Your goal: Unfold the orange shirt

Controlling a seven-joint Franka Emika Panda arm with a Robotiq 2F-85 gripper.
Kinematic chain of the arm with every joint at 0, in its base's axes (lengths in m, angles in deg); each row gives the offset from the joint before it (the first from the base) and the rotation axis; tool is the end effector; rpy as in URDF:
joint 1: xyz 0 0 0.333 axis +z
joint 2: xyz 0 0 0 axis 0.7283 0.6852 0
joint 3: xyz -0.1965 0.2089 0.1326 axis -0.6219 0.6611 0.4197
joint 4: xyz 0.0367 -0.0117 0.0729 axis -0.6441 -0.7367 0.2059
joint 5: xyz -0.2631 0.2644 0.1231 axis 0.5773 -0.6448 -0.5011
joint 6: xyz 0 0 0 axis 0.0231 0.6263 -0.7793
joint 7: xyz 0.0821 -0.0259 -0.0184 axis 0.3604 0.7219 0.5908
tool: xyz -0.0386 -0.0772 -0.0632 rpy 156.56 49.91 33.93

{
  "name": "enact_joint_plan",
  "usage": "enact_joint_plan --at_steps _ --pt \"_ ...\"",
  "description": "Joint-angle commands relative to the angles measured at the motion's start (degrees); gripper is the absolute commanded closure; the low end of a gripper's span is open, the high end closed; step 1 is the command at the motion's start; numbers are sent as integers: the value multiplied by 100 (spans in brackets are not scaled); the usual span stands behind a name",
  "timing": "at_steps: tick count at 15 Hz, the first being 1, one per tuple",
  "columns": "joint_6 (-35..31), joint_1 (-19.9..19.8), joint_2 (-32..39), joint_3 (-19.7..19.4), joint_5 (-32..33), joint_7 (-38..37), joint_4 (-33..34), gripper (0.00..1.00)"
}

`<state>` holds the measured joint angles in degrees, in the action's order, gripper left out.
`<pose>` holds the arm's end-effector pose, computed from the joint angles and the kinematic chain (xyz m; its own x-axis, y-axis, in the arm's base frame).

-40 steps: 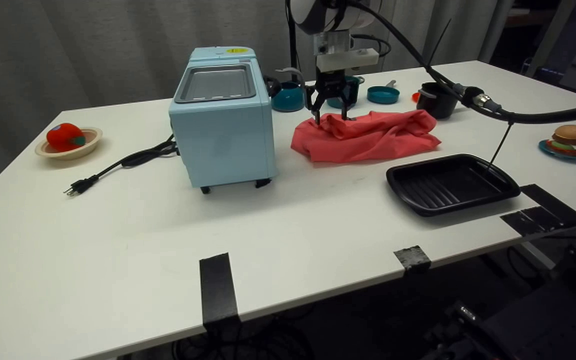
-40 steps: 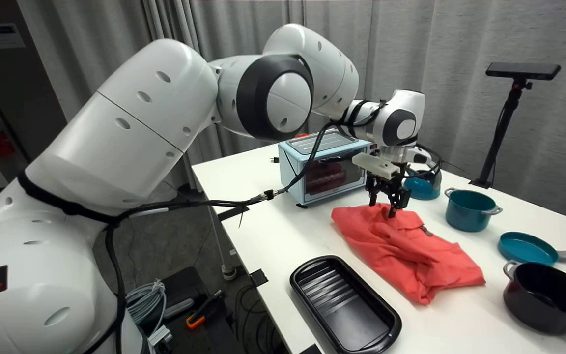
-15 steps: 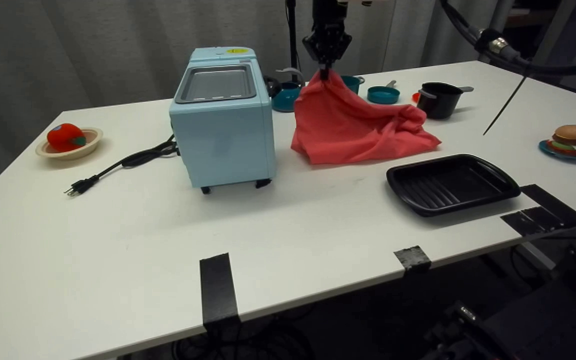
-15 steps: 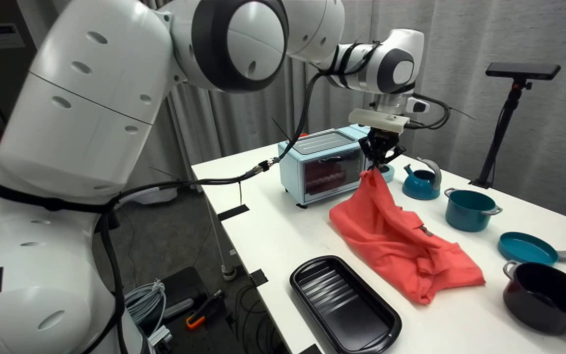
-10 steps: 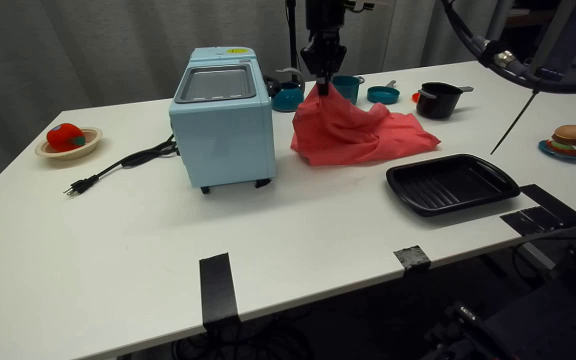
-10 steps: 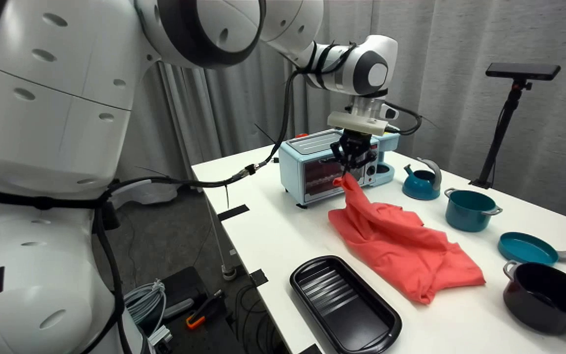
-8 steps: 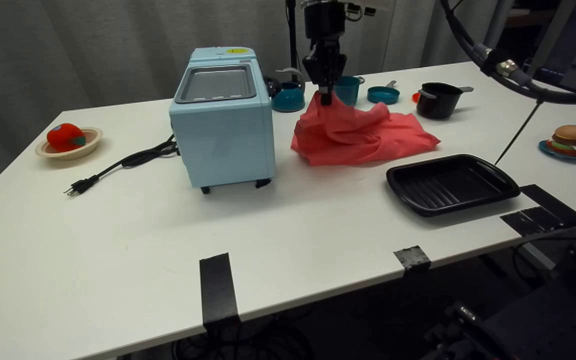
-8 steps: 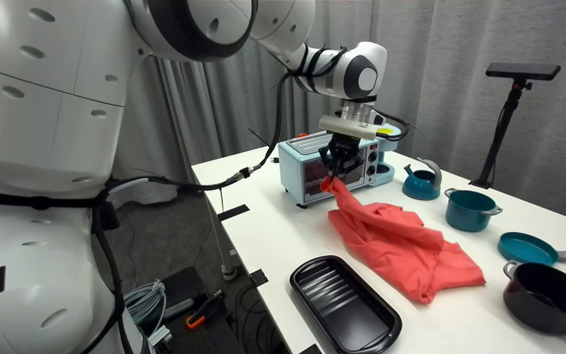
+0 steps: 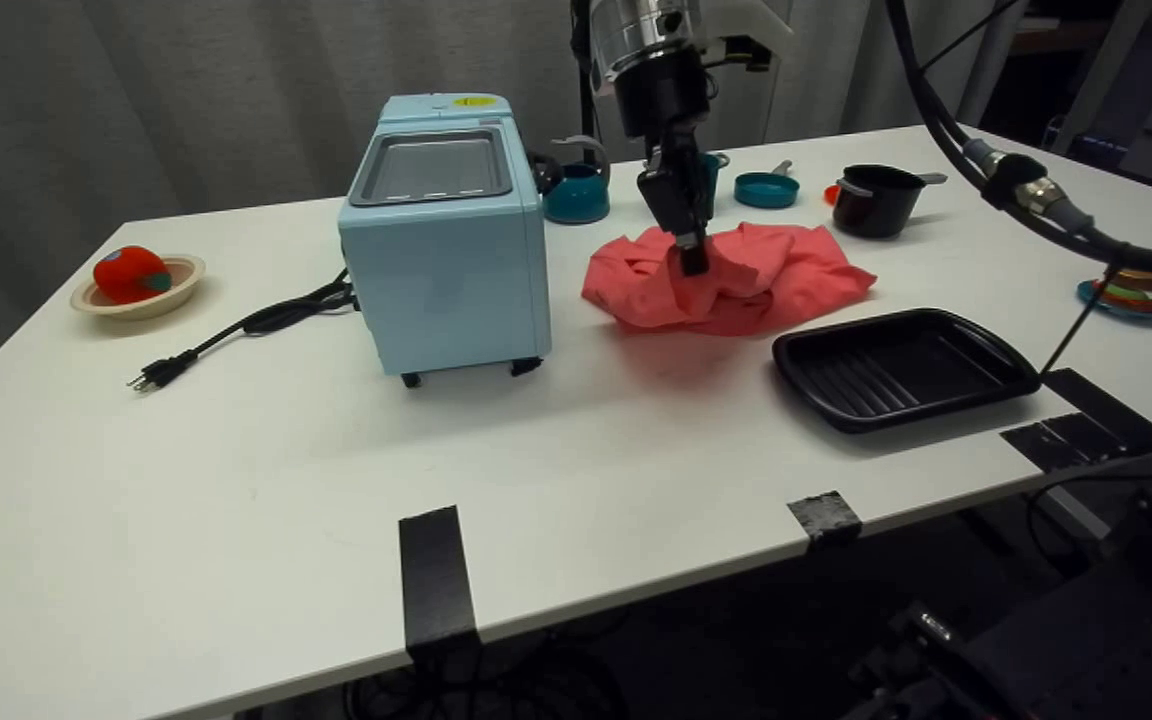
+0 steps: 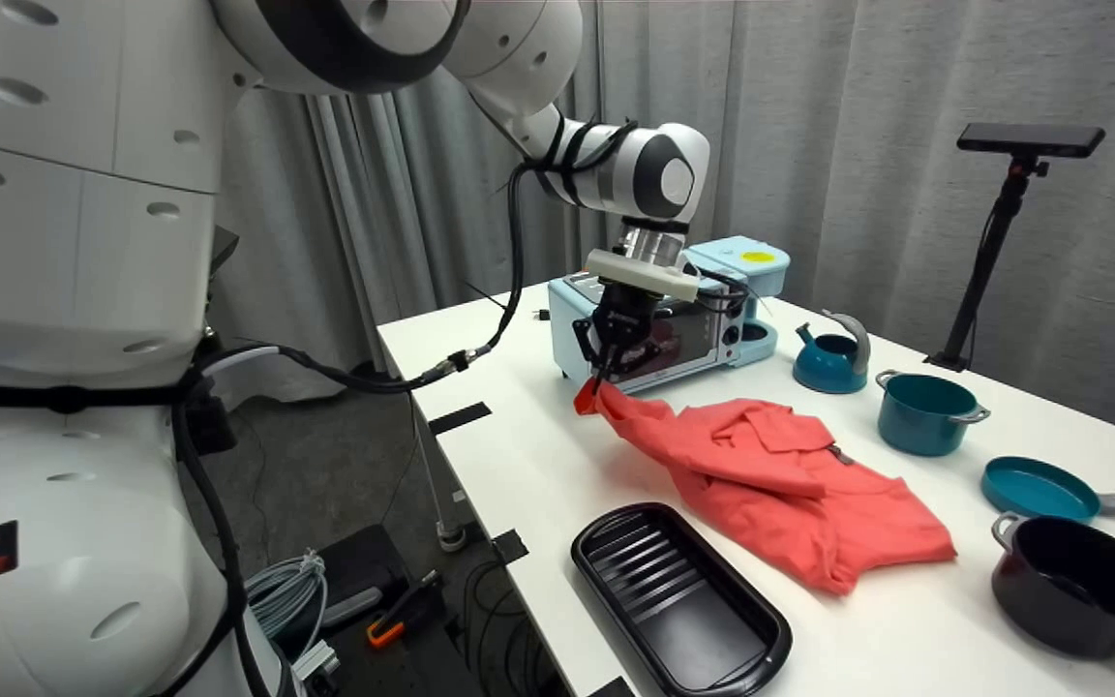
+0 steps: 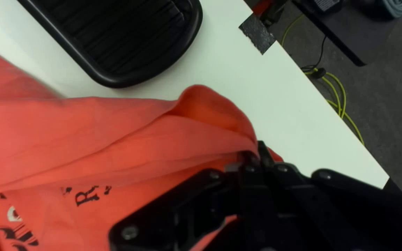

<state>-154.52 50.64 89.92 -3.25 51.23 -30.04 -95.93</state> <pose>0.5787 0.1338 0.2937 0.6641 0.6397 -0.3869 0.5870 -0.7667 -0.2601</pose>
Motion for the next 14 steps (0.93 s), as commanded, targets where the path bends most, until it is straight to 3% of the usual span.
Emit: enact_joint_plan --at_steps 1,7,14 --pt "327 61 -233 82 70 277 -315 99" --pt "1023 133 18 214 21 447 -263 99" --pt "1378 257 272 265 37 378 -230 99"
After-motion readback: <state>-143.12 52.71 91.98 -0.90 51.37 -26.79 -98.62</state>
